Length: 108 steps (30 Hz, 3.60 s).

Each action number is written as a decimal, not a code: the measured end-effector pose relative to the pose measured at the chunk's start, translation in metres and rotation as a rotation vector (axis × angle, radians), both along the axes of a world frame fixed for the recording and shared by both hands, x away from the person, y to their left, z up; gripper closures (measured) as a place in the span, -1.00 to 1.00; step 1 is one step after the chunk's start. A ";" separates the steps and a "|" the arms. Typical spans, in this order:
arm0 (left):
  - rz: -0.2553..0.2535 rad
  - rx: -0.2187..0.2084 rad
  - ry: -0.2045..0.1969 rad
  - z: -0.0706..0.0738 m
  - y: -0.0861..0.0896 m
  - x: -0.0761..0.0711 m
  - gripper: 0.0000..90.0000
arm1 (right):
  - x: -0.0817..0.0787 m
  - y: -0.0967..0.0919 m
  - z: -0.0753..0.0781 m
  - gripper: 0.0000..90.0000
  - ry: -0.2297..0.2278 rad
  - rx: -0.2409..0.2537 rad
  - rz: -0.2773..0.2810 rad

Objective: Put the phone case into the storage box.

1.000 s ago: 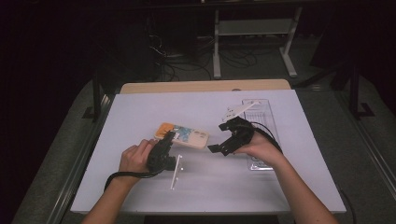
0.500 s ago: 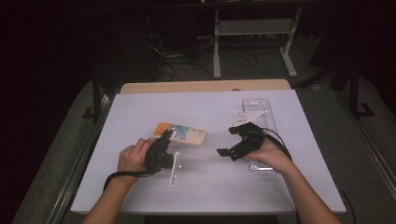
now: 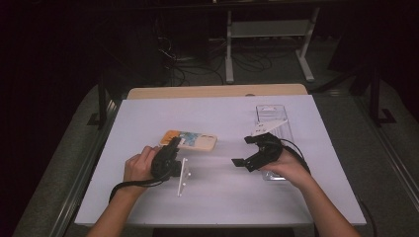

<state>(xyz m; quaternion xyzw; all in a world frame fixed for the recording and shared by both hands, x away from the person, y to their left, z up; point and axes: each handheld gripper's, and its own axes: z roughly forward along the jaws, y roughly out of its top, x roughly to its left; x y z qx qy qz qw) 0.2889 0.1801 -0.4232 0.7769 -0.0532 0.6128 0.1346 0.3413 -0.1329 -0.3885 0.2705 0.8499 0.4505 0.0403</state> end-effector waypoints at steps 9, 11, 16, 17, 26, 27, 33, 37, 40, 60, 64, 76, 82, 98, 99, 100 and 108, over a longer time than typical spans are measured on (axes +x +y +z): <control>0.007 -0.071 0.045 0.003 0.003 0.002 0.76 | 0.000 -0.001 -0.002 -0.95 0.007 0.023 -0.003; 0.008 -0.092 0.059 0.003 0.003 0.002 0.76 | 0.002 -0.002 -0.003 -0.95 0.007 0.024 -0.001; 0.016 -0.124 0.093 0.005 0.005 0.003 0.76 | 0.000 -0.004 -0.003 -0.95 -0.001 0.039 -0.010; 0.020 -0.127 0.097 0.006 0.005 0.003 0.76 | -0.001 -0.004 -0.003 -0.95 -0.001 0.038 -0.008; 0.033 -0.176 0.132 0.009 0.005 0.003 0.76 | -0.003 -0.005 -0.003 -0.95 -0.033 0.055 -0.002; 0.032 -0.183 0.136 0.009 0.005 0.003 0.76 | -0.003 -0.005 -0.003 -0.95 -0.029 0.055 -0.001; 0.045 -0.233 0.173 0.012 0.008 0.004 0.76 | -0.003 -0.005 -0.003 -0.95 -0.025 0.058 0.003; 0.051 -0.271 0.197 0.014 0.011 0.006 0.76 | -0.002 -0.005 -0.003 -0.95 -0.024 0.057 0.003; 0.065 -0.274 0.211 0.017 0.013 0.008 0.76 | -0.002 -0.005 -0.003 -0.95 -0.021 0.055 0.005; 0.120 -0.477 0.386 0.025 0.020 0.019 0.76 | -0.002 -0.005 -0.003 -0.95 -0.014 0.060 0.012; 0.133 -0.518 0.418 0.026 0.021 0.020 0.76 | -0.002 -0.004 -0.003 -0.95 -0.014 0.060 0.012; 0.156 -0.665 0.513 0.029 0.027 0.026 0.76 | -0.002 -0.004 -0.003 -0.93 -0.017 0.061 0.017; 0.162 -0.715 0.553 0.030 0.030 0.029 0.76 | -0.002 -0.004 -0.003 -0.93 -0.014 0.063 0.017; 0.166 -0.866 0.655 0.031 0.035 0.034 0.76 | -0.001 -0.004 -0.003 -0.93 -0.011 0.064 0.018; 0.168 -0.879 0.663 0.031 0.036 0.034 0.76 | -0.001 -0.004 -0.003 -0.93 -0.009 0.064 0.017; 0.171 -0.893 0.670 0.031 0.037 0.035 0.76 | -0.001 -0.005 -0.003 -0.93 -0.009 0.064 0.017; 0.179 -0.973 0.704 0.033 0.042 0.036 0.76 | 0.001 -0.006 -0.003 -0.95 0.007 0.075 0.010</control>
